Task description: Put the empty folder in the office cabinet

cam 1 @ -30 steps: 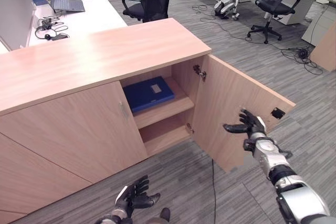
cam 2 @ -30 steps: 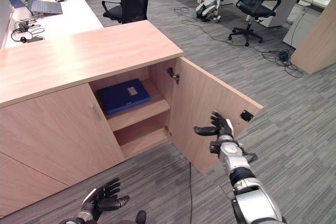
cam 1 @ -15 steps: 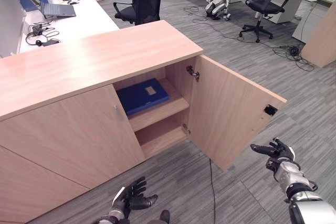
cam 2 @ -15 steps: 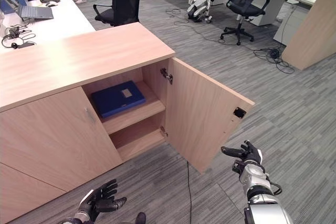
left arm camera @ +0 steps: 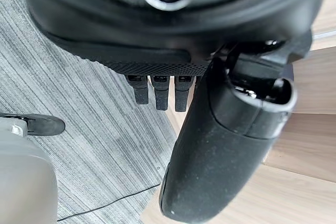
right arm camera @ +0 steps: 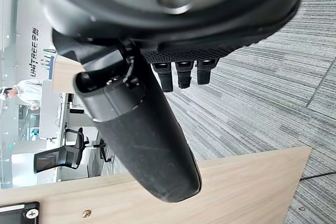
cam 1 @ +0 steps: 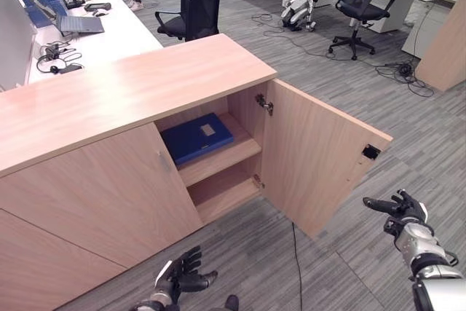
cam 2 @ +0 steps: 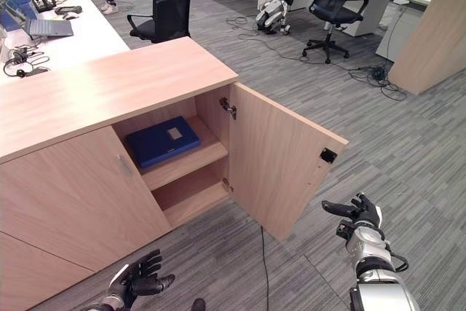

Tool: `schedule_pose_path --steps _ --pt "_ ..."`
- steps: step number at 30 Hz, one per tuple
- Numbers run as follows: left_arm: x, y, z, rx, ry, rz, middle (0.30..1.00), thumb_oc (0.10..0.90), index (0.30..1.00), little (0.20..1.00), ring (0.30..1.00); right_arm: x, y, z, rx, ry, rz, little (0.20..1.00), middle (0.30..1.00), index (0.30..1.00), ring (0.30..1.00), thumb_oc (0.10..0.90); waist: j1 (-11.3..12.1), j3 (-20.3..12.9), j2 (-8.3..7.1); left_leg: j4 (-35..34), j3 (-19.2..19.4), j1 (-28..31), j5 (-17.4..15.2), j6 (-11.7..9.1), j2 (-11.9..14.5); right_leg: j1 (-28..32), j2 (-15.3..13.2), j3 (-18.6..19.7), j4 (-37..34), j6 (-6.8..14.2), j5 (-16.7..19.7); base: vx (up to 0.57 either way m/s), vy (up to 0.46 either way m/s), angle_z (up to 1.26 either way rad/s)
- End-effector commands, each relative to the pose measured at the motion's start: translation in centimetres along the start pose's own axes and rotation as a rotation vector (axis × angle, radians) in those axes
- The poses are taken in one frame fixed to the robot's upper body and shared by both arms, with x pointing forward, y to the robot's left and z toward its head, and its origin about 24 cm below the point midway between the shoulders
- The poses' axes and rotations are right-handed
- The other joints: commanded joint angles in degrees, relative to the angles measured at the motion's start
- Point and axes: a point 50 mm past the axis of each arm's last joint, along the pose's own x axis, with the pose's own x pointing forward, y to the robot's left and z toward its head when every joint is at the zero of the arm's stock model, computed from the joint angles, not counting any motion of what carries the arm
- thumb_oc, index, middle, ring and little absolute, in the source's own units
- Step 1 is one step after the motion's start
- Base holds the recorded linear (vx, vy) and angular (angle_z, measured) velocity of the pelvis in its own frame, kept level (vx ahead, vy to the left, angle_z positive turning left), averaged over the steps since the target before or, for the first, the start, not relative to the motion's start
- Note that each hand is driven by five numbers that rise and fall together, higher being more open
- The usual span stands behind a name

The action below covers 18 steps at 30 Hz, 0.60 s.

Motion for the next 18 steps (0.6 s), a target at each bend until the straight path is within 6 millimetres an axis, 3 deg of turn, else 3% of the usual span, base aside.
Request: schedule_pose_path --steps 1,5,7,9,18 --pt "1.1 -0.3 3.3 0.08 -0.128 -0.041 0.9 0.8 0.9 0.9 0.9 0.4 2.1 8.6 0.096 -0.273 0.062 0.9 0.9 0.9 0.9 0.8 2.3 -0.9 -3.68 -0.4 -0.7 3.5 -6.9 -1.3 -0.3 4.3 -0.5 1.8 0.5 4.1 -7.2 0.0 0.0 0.0" --pt "1.1 -0.8 3.1 0.077 -0.127 -0.064 0.9 0.8 0.9 0.9 0.9 -0.7 7.7 11.7 0.064 -0.368 0.222 0.9 0.9 0.9 0.9 0.8 3.2 -0.9 -3.88 -0.4 -1.1 3.2 -6.6 -1.5 -0.3 4.3 -0.5 1.6 0.5 3.9 -7.2 0.0 0.0 0.0" --pt "1.1 -0.9 3.1 0.073 -0.127 -0.066 0.9 0.8 0.9 0.9 0.9 -1.0 8.6 12.1 0.055 -0.381 0.247 0.9 0.9 0.9 0.9 0.8 3.4 -0.9 -3.9 -0.4 -1.2 3.1 -6.5 -1.5 -0.3 4.3 -0.5 1.5 0.5 3.9 -7.2 -0.01 -0.005 0.03" --pt "1.2 -1.2 3.1 0.073 -0.123 -0.072 0.9 0.8 0.9 0.9 0.9 -1.9 11.9 12.5 0.036 -0.399 0.329 0.9 0.9 0.9 0.9 0.8 4.3 -0.8 -4.02 -0.4 -1.6 2.9 -6.3 -1.6 -0.3 4.1 -0.4 1.3 0.5 3.8 -7.1 -0.03 -0.012 0.07" --pt "1.3 -1.6 3.2 0.074 -0.13 -0.085 0.9 0.8 0.9 0.9 0.9 -3.5 16.0 12.2 -0.01 -0.414 0.446 0.9 0.9 0.9 0.9 0.8 5.5 -0.6 -4.16 -0.4 -2.5 2.3 -5.8 -1.8 -0.4 4.1 -0.3 0.6 0.5 3.6 -7.0 0.0 0.0 0.0"
